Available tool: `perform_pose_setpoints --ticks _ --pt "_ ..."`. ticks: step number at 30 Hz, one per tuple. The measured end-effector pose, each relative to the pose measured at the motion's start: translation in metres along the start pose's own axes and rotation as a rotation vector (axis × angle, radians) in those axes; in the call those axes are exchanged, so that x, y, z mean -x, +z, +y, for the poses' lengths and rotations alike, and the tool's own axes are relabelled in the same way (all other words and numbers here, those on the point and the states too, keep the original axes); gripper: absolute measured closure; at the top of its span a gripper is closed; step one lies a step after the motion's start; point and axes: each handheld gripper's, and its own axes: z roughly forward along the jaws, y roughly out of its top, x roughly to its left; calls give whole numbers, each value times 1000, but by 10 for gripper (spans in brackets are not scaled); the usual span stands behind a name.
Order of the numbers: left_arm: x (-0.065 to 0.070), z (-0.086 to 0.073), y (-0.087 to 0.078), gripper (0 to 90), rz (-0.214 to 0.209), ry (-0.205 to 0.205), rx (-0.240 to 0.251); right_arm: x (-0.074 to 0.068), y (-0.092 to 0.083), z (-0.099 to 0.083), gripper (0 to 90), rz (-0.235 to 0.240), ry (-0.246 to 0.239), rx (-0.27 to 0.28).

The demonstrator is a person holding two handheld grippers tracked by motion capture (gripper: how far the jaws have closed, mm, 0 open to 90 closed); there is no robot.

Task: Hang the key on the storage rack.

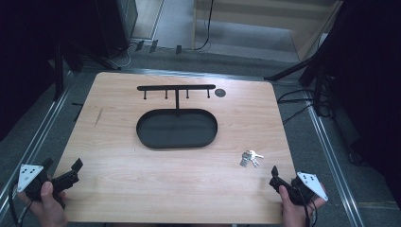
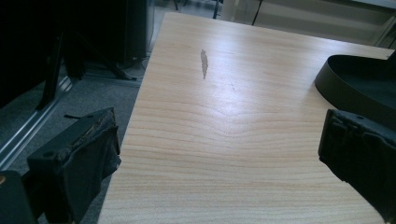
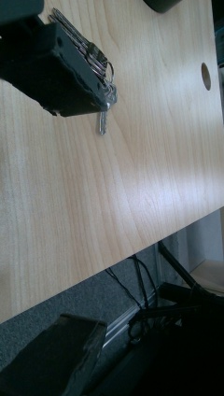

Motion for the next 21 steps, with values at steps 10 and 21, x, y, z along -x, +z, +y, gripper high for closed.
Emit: perform_pose_setpoints --ticks 10,21 --pt "2 0 0 0 3 19 4 -7 3 1 85 -17 -73 -50" --pt "6 0 1 0 14 52 -9 -18 6 24 123 43 -109 -194"
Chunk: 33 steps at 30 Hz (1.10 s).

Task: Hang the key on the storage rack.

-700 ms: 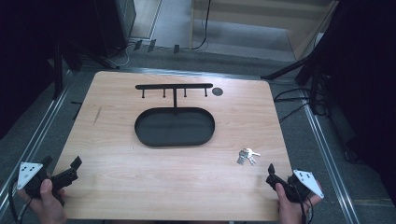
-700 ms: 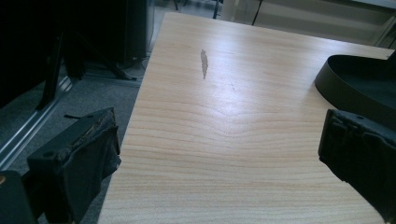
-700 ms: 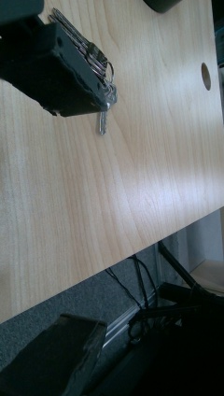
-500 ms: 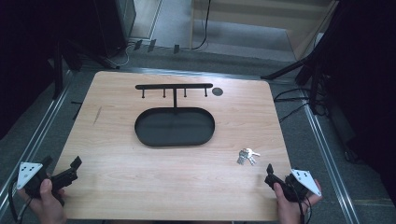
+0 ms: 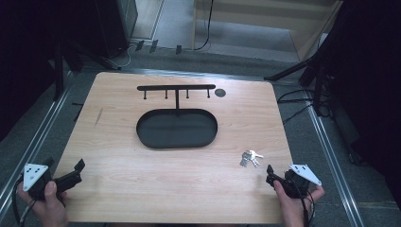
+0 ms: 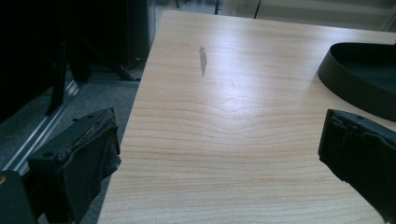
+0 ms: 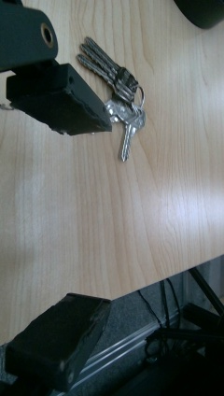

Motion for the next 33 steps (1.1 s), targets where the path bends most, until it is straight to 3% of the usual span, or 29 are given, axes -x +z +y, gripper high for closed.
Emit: perform_pose_setpoints --ticks 5,14,24,27,28,29,30,31,33 --pt "0 0 0 0 -2 6 -2 -7 3 20 129 -7 -27 -55" --pt "-4 0 0 0 -18 -21 -2 -16 9 61 158 -16 -75 -138" --pt "-7 1 1 0 -32 -53 -8 -22 25 89 178 -58 -140 -293" --pt "-7 1 2 0 -35 -54 -17 -29 31 101 202 -53 -164 -373" --pt "-7 1 2 0 -35 -54 -17 -29 31 101 202 -53 -164 -373" --pt "-7 1 2 0 -36 -54 -18 -34 35 107 220 -47 -174 -428" --pt "-7 1 2 0 -36 -54 -18 -34 35 107 220 -47 -174 -428" --pt "-7 1 2 0 -37 -52 -20 -41 41 111 209 -27 -185 -489" --pt "-7 1 2 0 -38 -52 -20 -49 48 113 204 -42 -179 -570"
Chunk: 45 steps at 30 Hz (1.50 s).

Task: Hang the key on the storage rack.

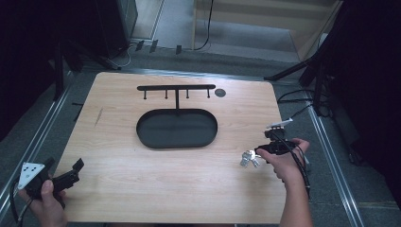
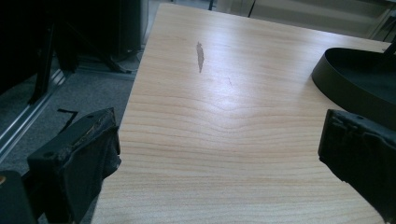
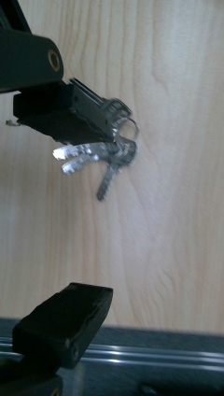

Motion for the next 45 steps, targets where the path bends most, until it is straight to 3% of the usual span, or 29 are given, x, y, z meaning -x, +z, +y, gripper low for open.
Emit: perform_pose_setpoints --ticks 2,7,15,21,30,33,37,40,45 --pt "0 0 0 0 -1 1 -1 -8 6 4 188 12 19 -67" --pt "0 0 0 0 -7 1 -3 -22 18 10 141 33 28 -136" --pt "0 0 1 0 -12 1 -7 -35 31 15 118 26 55 -162" --pt "0 0 1 0 -13 2 -9 -40 42 12 118 49 88 -218" --pt "1 1 1 0 -14 7 -12 -42 53 7 156 88 113 -247" --pt "1 1 1 0 -14 8 -12 -41 51 7 282 100 125 -242" --pt "1 1 1 0 -16 7 -13 -34 45 5 628 109 138 -229" --pt "0 1 1 0 -17 6 -14 -24 42 3 836 171 159 -240" --pt "0 1 1 0 -18 -2 -13 -16 31 3 864 192 128 -217"
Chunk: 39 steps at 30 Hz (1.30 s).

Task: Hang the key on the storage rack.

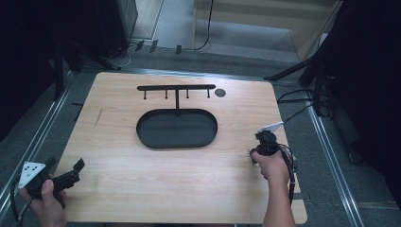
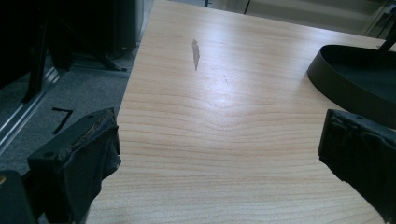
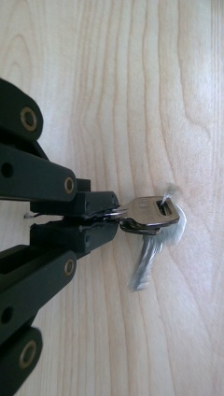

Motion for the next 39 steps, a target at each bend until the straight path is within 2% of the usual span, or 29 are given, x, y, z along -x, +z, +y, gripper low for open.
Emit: perform_pose_setpoints --ticks 3,6,12,21,26,28,39 --pt "0 0 0 0 -1 -1 -2 -1 -14 3 866 4 -37 4" --pt "-1 0 0 0 -3 -5 -1 -6 -31 9 866 7 -64 31" --pt "-1 0 0 0 -5 -7 0 -25 -57 22 866 14 -102 66" --pt "-2 0 0 0 -2 -12 3 -65 -75 44 866 19 -153 96" --pt "1 0 0 0 3 14 -1 -88 -82 55 866 26 -178 114" --pt "1 0 0 0 2 12 0 -96 -86 59 866 27 -188 123" --pt "2 0 0 0 11 14 -2 -128 -108 77 865 48 -214 159"
